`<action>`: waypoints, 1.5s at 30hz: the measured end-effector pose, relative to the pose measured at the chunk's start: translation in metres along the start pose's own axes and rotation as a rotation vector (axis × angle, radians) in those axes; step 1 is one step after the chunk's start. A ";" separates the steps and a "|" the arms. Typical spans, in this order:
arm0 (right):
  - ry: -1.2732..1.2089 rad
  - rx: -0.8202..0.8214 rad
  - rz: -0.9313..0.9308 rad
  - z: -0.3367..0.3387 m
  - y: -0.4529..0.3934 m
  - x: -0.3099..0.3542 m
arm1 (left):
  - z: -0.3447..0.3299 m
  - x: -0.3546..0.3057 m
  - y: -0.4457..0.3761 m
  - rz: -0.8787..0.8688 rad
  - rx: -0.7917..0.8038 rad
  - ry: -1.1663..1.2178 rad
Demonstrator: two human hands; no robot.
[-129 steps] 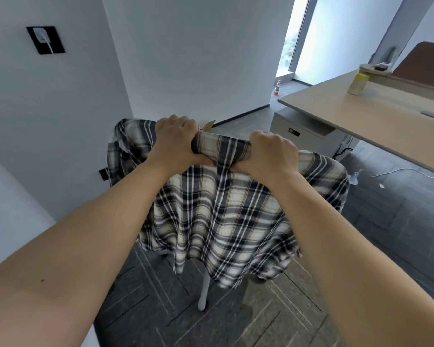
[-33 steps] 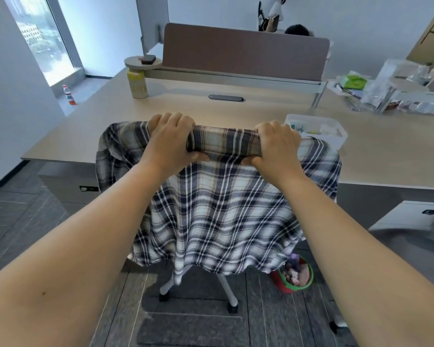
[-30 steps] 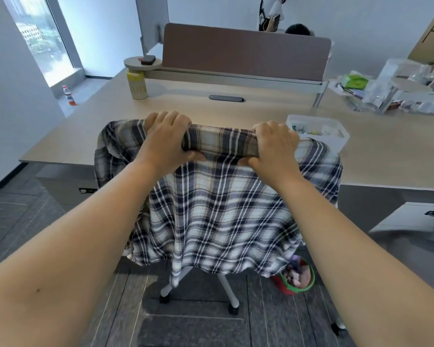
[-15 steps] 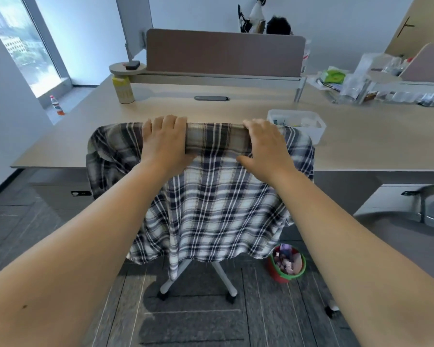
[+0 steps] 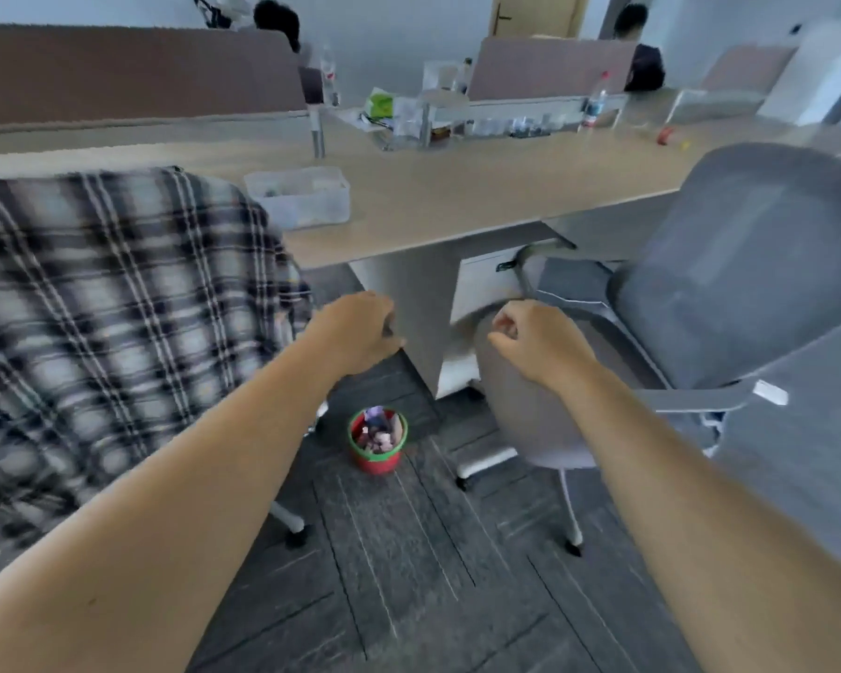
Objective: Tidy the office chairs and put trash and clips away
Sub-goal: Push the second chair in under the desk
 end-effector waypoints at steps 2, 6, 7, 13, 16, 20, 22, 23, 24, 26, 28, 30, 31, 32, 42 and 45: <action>0.016 -0.020 -0.107 0.020 0.033 -0.068 | -0.027 -0.068 -0.006 -0.091 0.035 0.044; 0.008 -0.044 -0.327 0.052 0.097 -0.186 | -0.076 -0.193 -0.009 -0.237 0.132 0.085; 0.005 -0.053 -0.376 0.058 0.111 -0.211 | -0.086 -0.221 -0.011 -0.268 0.156 0.086; -0.010 -0.104 -0.600 0.085 0.179 -0.332 | -0.134 -0.366 -0.027 -0.463 0.250 0.083; -0.021 -0.137 -0.671 0.100 0.193 -0.382 | -0.157 -0.425 -0.043 -0.539 0.299 0.082; -0.028 -0.185 -0.749 0.125 0.194 -0.451 | -0.176 -0.498 -0.079 -0.599 0.329 0.081; -0.029 -0.193 -0.785 0.140 0.190 -0.485 | -0.178 -0.533 -0.101 -0.607 0.338 0.099; -0.027 -0.199 -0.801 0.148 0.187 -0.501 | -0.177 -0.550 -0.112 -0.607 0.338 0.115; -0.023 -0.209 -0.815 0.157 0.184 -0.517 | -0.175 -0.567 -0.124 -0.606 0.333 0.133; -0.020 -0.224 -0.836 0.175 0.175 -0.543 | -0.168 -0.596 -0.146 -0.590 0.306 0.162; -0.030 -0.223 -0.841 0.189 0.163 -0.564 | -0.160 -0.621 -0.167 -0.567 0.263 0.173; -0.037 -0.233 -0.839 0.202 0.150 -0.585 | -0.150 -0.641 -0.188 -0.535 0.210 0.184; -0.038 -0.241 -0.830 0.207 0.142 -0.595 | -0.146 -0.650 -0.199 -0.515 0.182 0.192; -0.038 -0.245 -0.812 0.212 0.133 -0.605 | -0.141 -0.657 -0.209 -0.494 0.154 0.202; -0.084 -0.104 -0.566 0.240 0.042 -0.724 | -0.119 -0.706 -0.286 -0.082 -0.152 0.354; -0.102 -0.026 -0.469 0.251 0.021 -0.754 | -0.116 -0.720 -0.295 0.063 -0.234 0.424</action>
Point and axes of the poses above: each hand's wrist, its own y-axis away from the middle knuckle, its own z-axis out of the back of the hand, x = y × z, the point moved 10 cm from there along -y, towards the middle knuckle, and after that the axes turned 4 degrees about z, right-handed, at the moved point
